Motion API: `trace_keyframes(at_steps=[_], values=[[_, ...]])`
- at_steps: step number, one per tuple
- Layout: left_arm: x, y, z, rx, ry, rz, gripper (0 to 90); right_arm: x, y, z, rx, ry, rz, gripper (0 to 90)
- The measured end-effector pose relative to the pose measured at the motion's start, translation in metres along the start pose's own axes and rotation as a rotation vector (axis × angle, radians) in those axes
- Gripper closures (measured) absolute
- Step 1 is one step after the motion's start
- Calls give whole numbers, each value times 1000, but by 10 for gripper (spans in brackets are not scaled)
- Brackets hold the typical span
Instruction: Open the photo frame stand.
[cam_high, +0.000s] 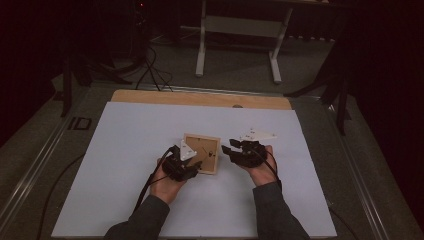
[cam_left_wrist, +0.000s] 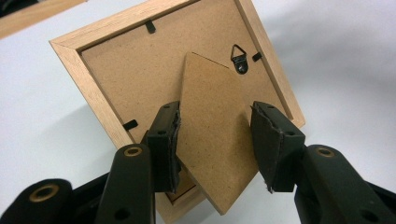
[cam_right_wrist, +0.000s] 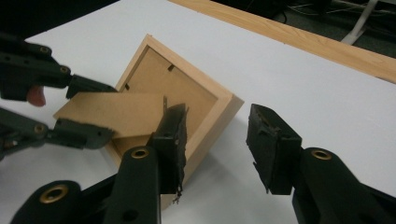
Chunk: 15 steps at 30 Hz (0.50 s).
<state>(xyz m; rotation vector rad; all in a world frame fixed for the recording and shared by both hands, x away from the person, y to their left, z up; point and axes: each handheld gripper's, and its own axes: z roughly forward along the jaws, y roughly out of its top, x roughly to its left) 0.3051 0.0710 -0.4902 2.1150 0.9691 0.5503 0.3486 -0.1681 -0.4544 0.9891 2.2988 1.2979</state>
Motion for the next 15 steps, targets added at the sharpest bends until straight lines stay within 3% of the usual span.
trace_keyframes(at_steps=[15], values=[[-7,-8,-4,-31,33,36,550,-5,3,10,16,55,19,517]])
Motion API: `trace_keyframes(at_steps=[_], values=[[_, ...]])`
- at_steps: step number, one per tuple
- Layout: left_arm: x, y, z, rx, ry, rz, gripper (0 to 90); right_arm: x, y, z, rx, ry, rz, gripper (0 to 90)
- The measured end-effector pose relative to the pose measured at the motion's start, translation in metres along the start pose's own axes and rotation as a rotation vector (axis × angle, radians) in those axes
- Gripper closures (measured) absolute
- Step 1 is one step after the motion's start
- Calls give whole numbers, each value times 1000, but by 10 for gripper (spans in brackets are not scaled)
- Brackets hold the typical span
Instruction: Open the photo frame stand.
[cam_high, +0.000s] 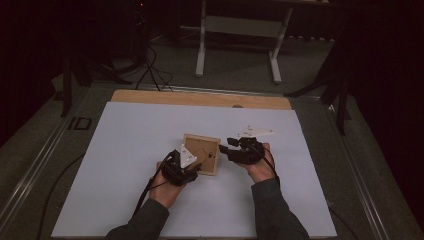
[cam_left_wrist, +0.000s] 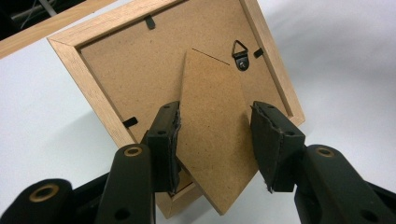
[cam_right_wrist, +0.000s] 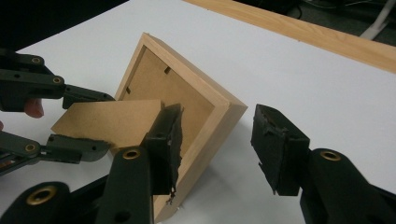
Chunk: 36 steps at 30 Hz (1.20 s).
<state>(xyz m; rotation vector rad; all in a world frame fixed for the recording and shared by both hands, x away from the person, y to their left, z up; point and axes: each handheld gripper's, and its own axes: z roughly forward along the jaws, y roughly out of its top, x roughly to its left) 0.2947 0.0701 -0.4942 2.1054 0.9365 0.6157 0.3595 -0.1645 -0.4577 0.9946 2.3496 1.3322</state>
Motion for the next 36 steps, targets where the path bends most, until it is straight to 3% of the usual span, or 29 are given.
trace_keyframes(at_steps=[16,23,31,36], values=[[-7,-7,-4,-28,31,50,550,-5,-3,23,57,65,38,441],[-12,-13,-6,-42,53,104,550,-5,-3,28,52,98,39,438],[-14,-16,-8,-50,64,145,548,-8,-3,29,31,147,52,497],[-10,-18,-7,-27,45,130,544,-7,-3,27,28,150,37,554]])
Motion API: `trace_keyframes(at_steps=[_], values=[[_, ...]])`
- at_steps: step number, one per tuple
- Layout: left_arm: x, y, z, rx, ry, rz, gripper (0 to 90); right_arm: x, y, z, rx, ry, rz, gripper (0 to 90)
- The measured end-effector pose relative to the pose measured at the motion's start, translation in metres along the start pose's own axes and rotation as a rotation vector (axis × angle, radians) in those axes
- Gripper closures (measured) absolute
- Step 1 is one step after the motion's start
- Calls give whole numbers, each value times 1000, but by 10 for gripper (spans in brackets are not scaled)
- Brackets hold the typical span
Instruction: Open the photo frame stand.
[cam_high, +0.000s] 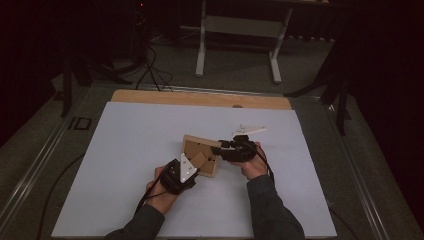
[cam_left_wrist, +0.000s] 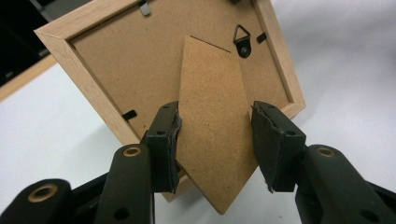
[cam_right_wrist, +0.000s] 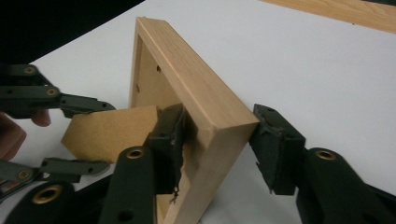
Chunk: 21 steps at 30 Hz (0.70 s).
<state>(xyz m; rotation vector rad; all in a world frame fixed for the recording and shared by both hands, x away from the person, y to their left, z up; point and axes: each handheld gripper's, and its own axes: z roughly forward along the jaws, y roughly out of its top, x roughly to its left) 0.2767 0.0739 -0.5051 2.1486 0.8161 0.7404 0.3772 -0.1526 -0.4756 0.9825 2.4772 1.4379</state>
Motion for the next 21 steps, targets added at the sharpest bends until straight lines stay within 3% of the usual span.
trace_keyframes(at_steps=[4,7,10,17,20,21], values=[[0,0,0,9,-2,16,534,2,0,0,2,0,-13,556],[3,0,-1,18,-33,-6,527,3,0,-1,3,1,-20,560],[9,0,-1,28,-84,-54,523,4,0,-2,3,-1,-36,562],[25,-1,2,68,-202,-210,524,7,0,-4,7,-4,-52,567],[28,-2,3,76,-226,-230,535,9,0,-5,4,-1,-60,571],[32,-3,4,83,-256,-264,538,10,0,-6,5,1,-64,573]])
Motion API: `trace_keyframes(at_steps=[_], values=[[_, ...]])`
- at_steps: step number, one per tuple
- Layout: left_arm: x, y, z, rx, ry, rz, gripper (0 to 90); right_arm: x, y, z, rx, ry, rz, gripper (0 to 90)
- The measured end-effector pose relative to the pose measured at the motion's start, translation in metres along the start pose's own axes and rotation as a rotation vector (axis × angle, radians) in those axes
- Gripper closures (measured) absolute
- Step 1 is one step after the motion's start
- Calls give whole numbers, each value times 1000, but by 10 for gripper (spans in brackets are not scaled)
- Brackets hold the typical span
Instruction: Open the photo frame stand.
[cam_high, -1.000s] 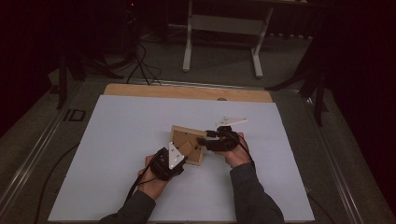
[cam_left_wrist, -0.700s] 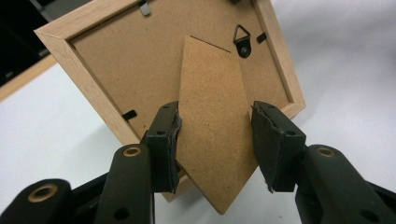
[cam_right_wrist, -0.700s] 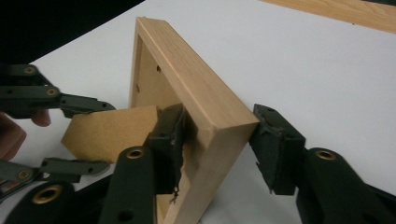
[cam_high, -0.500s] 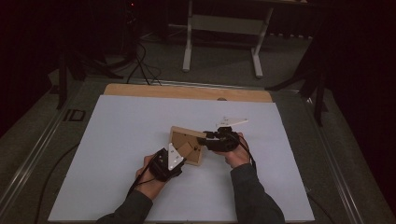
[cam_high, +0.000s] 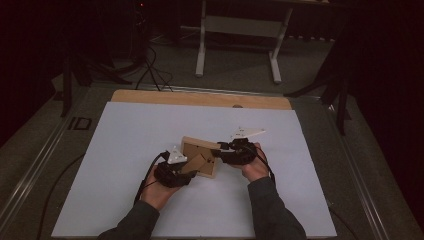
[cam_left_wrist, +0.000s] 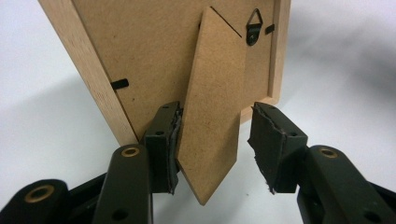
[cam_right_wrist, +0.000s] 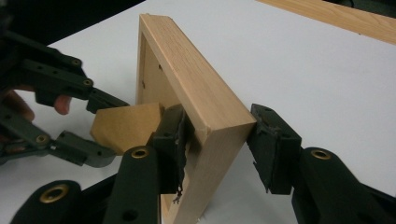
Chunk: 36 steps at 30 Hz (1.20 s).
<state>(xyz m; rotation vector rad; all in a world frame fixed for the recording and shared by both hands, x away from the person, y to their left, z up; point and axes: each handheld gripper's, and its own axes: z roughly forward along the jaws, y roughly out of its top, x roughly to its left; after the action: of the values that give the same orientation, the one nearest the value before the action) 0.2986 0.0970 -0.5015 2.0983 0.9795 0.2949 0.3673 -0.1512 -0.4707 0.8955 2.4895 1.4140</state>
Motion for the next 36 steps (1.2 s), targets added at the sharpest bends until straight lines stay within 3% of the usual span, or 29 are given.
trace_keyframes(at_steps=[4,6,16,23,36], values=[[5,0,0,6,-50,-52,553,2,-1,-1,-4,7,-8,573],[6,0,1,16,-56,-54,560,3,-2,-2,-6,17,-6,569],[7,0,3,36,-78,-56,595,8,-6,-5,-20,58,-11,568],[4,0,2,39,-98,-33,679,15,-11,-5,-12,90,-28,574],[1,1,4,23,-79,-25,714,20,-10,-5,-16,51,-66,571]])
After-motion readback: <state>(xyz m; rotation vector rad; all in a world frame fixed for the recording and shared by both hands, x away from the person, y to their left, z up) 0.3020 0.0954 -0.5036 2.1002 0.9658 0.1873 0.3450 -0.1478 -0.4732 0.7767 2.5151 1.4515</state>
